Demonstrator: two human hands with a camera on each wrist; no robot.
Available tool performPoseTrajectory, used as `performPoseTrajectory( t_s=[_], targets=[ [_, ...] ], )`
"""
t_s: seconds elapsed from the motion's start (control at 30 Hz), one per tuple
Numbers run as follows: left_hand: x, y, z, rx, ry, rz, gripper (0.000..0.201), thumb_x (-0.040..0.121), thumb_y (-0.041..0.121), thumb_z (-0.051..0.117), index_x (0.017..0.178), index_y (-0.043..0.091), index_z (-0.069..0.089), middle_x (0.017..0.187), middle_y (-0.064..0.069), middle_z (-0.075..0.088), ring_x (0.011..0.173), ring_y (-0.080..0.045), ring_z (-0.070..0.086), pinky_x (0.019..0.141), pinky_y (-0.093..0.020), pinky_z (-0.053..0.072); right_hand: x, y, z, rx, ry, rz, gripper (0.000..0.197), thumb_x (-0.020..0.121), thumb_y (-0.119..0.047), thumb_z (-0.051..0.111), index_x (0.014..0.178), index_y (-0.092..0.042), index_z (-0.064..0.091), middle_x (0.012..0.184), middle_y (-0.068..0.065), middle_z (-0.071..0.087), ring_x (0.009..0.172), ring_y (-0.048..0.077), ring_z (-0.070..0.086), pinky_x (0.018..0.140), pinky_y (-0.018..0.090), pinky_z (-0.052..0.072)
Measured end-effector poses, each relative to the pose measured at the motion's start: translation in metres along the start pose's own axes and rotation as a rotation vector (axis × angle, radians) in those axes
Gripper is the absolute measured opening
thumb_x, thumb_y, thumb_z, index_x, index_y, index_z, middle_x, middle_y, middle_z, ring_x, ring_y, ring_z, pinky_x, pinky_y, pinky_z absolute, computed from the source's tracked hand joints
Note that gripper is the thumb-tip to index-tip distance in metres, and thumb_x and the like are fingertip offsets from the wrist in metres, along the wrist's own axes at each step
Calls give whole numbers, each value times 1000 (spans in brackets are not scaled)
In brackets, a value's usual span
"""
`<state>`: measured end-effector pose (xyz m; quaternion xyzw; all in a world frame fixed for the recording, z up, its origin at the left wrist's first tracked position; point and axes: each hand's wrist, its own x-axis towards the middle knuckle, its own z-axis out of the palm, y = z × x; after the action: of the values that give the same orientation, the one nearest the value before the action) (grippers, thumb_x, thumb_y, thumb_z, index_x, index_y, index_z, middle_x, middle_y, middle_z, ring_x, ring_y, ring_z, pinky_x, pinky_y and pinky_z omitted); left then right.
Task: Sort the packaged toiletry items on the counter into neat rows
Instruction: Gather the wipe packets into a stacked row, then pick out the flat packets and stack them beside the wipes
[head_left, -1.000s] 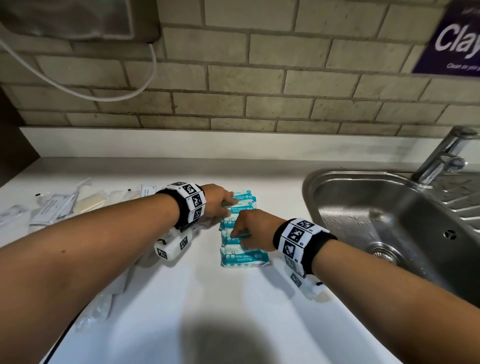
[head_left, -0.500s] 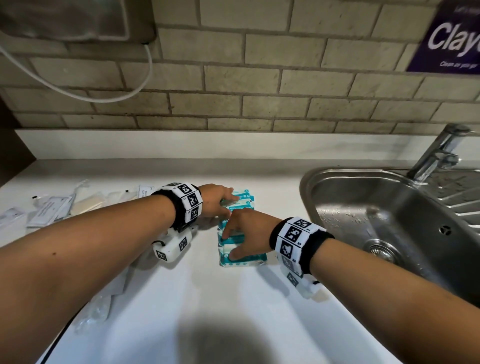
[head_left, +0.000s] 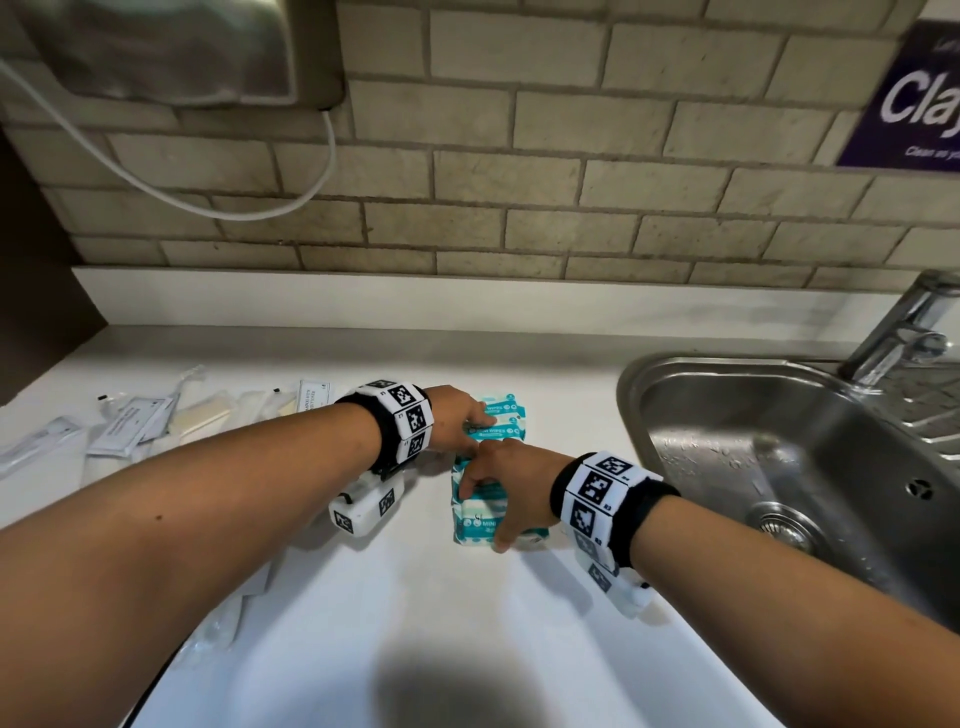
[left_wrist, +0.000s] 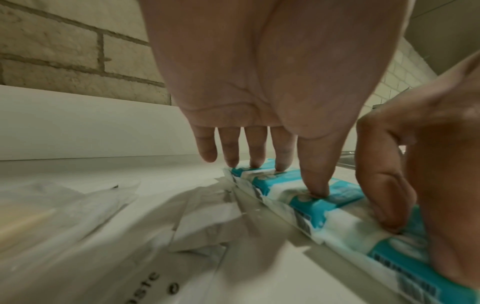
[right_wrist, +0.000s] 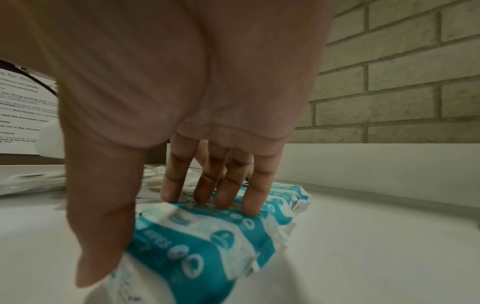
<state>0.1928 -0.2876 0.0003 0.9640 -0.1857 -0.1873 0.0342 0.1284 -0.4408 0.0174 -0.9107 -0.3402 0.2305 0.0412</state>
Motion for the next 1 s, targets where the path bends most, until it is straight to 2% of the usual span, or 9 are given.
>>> performPoseTrajectory(
  t_s=[0.2, 0.33, 0.4, 0.5, 0.6, 0.7, 0.87, 0.93, 1.0],
  targets=[
    [-3, 1, -1, -37, -17, -3, 50, 95, 38, 53, 143, 27, 44, 154, 0, 37, 135, -21, 42, 113, -31, 29, 4, -2, -5, -36, -55, 10, 67, 67, -28, 85, 127, -28, 55, 129, -2, 55, 113, 20, 55, 91, 31, 49],
    [-14, -12, -13, -223, 58, -17, 39, 102, 28, 42, 140, 25, 49, 148, 0, 46, 132, -19, 46, 109, -30, 31, 7, 0, -11, -47, -93, 29, 64, 67, -45, 82, 123, -31, 58, 118, -9, 58, 102, 14, 55, 83, 26, 45],
    [-25, -32, -26, -283, 115, -45, 37, 102, 23, 42, 138, 24, 52, 146, -1, 49, 132, -18, 47, 111, -29, 32, 12, -1, -16, -9, -74, 56, 50, 68, -53, 77, 112, -32, 64, 101, -16, 61, 95, 11, 56, 84, 26, 46],
    [-52, -70, -43, -334, 159, -133, 36, 100, 22, 48, 135, 20, 54, 140, -1, 55, 127, -16, 52, 103, -23, 35, 27, -8, -33, 36, 51, 51, 21, 77, -46, 69, 92, -32, 67, 84, -22, 62, 87, 10, 59, 81, 27, 49],
    [-77, -108, -49, -325, 164, -240, 40, 96, 32, 55, 134, 18, 55, 136, -2, 58, 123, -17, 55, 99, -24, 36, 49, -23, -53, 20, 141, 23, 26, 87, -40, 61, 109, -28, 65, 108, -8, 67, 98, 16, 61, 89, 32, 50],
    [-86, -142, -42, -257, 119, -322, 52, 92, 43, 57, 137, 17, 52, 139, -4, 55, 125, -19, 54, 102, -26, 37, 79, -41, -63, 7, 168, 3, 31, 90, -32, 62, 119, -22, 62, 119, -2, 65, 107, 18, 60, 92, 29, 47],
    [-71, -179, -15, -147, 51, -405, 85, 83, 60, 60, 147, 11, 35, 150, -8, 42, 135, -26, 44, 110, -30, 34, 120, -68, -47, -73, 3, 71, 53, 76, -25, 76, 125, -25, 57, 128, -3, 55, 116, 19, 54, 95, 32, 48],
    [-58, -189, -3, -49, 21, -402, 101, 71, 77, 54, 144, 10, 37, 147, -12, 45, 131, -30, 46, 109, -38, 37, 128, -80, -38, -86, 21, 87, 64, 70, -24, 76, 130, -26, 53, 128, -1, 51, 118, 20, 50, 92, 34, 49],
    [-47, -197, 8, 57, 1, -405, 111, 56, 88, 45, 137, 11, 43, 138, -14, 50, 125, -34, 47, 105, -44, 40, 136, -92, -32, -143, 55, 66, 67, 74, -27, 72, 135, -23, 47, 132, 0, 48, 125, 22, 44, 102, 36, 43]
  ],
)
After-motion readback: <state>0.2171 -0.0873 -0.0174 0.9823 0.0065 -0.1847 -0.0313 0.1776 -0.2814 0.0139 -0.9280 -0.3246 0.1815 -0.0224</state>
